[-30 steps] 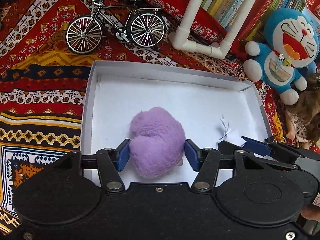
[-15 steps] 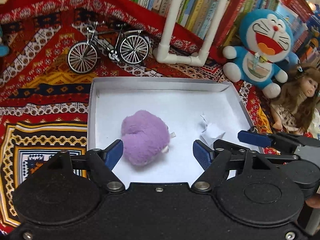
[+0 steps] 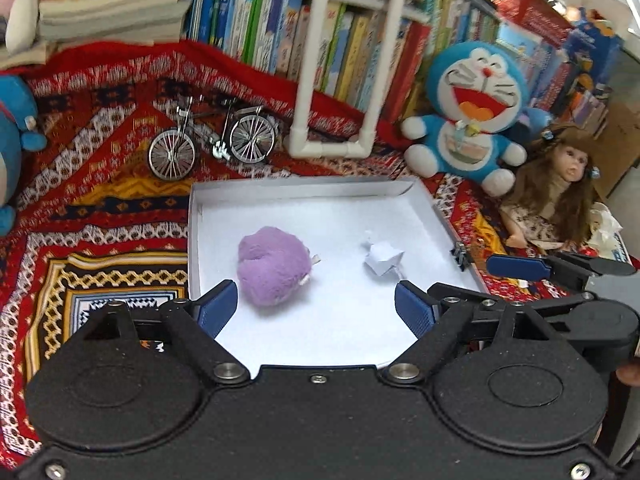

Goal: Organize soft objects
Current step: 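Open the left tool to drop the purple plush while the right tool releases the paper figure, then withdraw both open tools from the tray back toward the pile, then grasp the white fluffy plush with the left tool while the right tool grasps the pink knit fabric, then lift the white fluffy plush and pink knit fabric off the pile with both tools, then lower the white plush into the tray with the left tool while the right tool carries the pink fabric, then open the left tool to release the white plush while the right tool releases the pink fabric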

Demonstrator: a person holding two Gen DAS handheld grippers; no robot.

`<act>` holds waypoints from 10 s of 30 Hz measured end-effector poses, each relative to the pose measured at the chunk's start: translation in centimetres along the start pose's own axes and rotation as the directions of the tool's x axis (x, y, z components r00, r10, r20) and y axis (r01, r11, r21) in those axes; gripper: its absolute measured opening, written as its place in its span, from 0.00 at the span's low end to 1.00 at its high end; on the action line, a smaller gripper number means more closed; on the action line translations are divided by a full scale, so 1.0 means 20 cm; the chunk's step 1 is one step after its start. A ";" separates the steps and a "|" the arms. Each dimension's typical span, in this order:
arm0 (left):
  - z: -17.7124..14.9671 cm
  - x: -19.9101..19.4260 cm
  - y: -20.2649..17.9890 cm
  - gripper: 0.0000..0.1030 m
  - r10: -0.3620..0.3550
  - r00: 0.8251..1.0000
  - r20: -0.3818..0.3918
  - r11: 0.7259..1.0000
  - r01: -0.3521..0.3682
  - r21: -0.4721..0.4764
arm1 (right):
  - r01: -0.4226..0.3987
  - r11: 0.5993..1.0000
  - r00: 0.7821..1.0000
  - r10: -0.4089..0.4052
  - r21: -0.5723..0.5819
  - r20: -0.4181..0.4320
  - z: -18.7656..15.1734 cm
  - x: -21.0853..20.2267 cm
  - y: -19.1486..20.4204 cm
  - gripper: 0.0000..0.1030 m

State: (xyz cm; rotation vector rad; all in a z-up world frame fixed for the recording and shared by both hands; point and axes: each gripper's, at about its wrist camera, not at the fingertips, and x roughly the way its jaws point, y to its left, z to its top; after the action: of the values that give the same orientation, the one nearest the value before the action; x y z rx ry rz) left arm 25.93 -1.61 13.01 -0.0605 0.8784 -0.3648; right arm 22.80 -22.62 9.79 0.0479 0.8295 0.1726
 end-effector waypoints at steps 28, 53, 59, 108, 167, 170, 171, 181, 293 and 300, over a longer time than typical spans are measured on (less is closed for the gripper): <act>-0.58 -0.52 0.05 0.91 -0.015 0.973 0.231 1.000 0.013 0.009 | -0.140 0.984 0.951 0.165 -0.112 0.262 -0.41 -0.44 0.10 1.00; -1.03 -0.64 0.17 0.99 0.176 0.903 0.392 0.982 -0.186 -0.012 | -0.065 0.989 0.886 0.120 -0.135 0.449 -0.81 -0.42 0.14 1.00; -1.12 -0.57 0.23 1.00 0.210 0.910 0.356 0.978 -0.199 -0.068 | -0.027 0.989 0.898 0.086 -0.142 0.431 -0.87 -0.37 0.17 1.00; -1.24 -0.24 0.24 0.76 0.292 0.926 0.239 0.956 -0.279 -0.087 | 0.015 0.978 0.938 0.058 -0.208 0.341 -1.08 -0.25 0.38 0.60; -1.38 -0.28 0.03 0.69 0.258 0.935 0.244 0.964 -0.267 0.002 | 0.022 0.980 0.956 0.037 -0.197 0.291 -1.15 -0.28 0.41 0.76; -1.38 -0.29 0.03 0.68 0.266 0.933 0.243 0.962 -0.273 -0.004 | 0.010 0.983 0.960 0.043 -0.185 0.278 -1.14 -0.28 0.40 0.64; -1.39 -0.29 0.02 0.67 0.270 0.931 0.244 0.961 -0.276 -0.007 | 0.001 0.984 0.960 0.049 -0.181 0.274 -1.14 -0.29 0.40 0.62; -1.40 -0.32 0.01 0.67 0.257 0.937 0.238 0.966 -0.258 -0.028 | -0.035 0.982 0.957 0.087 -0.188 0.275 -1.14 -0.31 0.42 0.51; 0.04 0.64 0.17 0.67 0.007 0.939 -0.345 0.990 -0.055 -0.128 | -0.059 0.982 0.996 0.069 0.177 -0.050 -0.10 0.38 -0.20 0.52; 0.05 0.60 0.20 0.73 -0.025 0.943 -0.333 0.986 -0.032 -0.163 | -0.068 0.977 0.996 0.078 0.201 -0.042 -0.11 0.36 -0.22 0.65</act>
State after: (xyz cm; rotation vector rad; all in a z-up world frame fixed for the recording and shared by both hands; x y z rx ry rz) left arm 34.82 -2.05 3.97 -0.1553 1.2451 -0.3014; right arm 26.62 -25.70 2.59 0.2636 0.8937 0.1602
